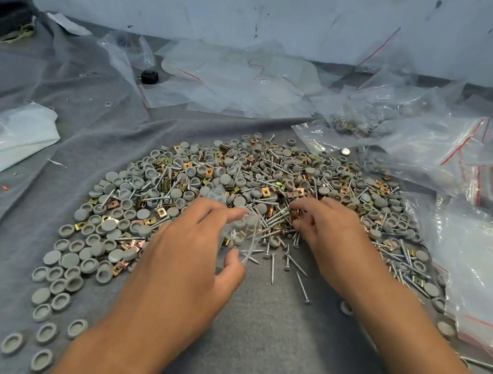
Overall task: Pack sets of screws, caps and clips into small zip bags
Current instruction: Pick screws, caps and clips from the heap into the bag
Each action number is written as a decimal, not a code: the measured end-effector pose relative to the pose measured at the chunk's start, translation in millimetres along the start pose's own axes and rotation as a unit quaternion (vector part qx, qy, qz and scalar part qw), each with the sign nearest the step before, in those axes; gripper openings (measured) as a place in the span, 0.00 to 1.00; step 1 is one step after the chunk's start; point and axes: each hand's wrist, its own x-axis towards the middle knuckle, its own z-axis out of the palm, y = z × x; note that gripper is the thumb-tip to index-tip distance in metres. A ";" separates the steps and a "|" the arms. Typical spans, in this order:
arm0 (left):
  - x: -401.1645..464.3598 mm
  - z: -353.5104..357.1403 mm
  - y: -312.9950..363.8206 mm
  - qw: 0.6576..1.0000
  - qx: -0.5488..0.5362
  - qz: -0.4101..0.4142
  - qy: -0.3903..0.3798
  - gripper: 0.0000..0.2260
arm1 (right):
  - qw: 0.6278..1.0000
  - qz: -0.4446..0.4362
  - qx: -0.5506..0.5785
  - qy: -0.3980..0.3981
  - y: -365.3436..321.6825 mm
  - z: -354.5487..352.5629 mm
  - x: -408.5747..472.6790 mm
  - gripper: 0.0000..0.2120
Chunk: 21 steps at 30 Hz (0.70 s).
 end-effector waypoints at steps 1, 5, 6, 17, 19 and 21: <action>0.3 -0.4 -0.2 1.000 0.000 0.000 0.000 0.25 | 1.000 -0.010 -0.010 0.004 -0.5 0.6 -0.5 0.13; 0.1 -1.6 1.1 1.000 0.001 0.002 0.000 0.24 | 0.999 -0.026 -0.022 0.009 0.1 -2.2 -2.4 0.05; -0.3 -1.7 1.4 1.000 0.001 0.002 0.001 0.24 | 1.000 -0.025 -0.013 0.003 0.6 -2.7 -2.7 0.04; 1.6 -1.5 0.4 1.000 -0.026 -0.002 0.014 0.22 | 0.939 -0.142 0.315 -0.002 -56.5 -32.2 -38.0 0.05; 1.4 -2.3 -0.5 0.999 -0.037 -0.003 0.018 0.22 | 0.937 -0.150 0.316 0.004 -62.5 -31.3 -41.6 0.07; 0.8 -3.3 -0.3 0.998 -0.048 0.000 0.028 0.21 | 0.934 -0.145 0.326 0.014 -64.0 -30.9 -42.7 0.09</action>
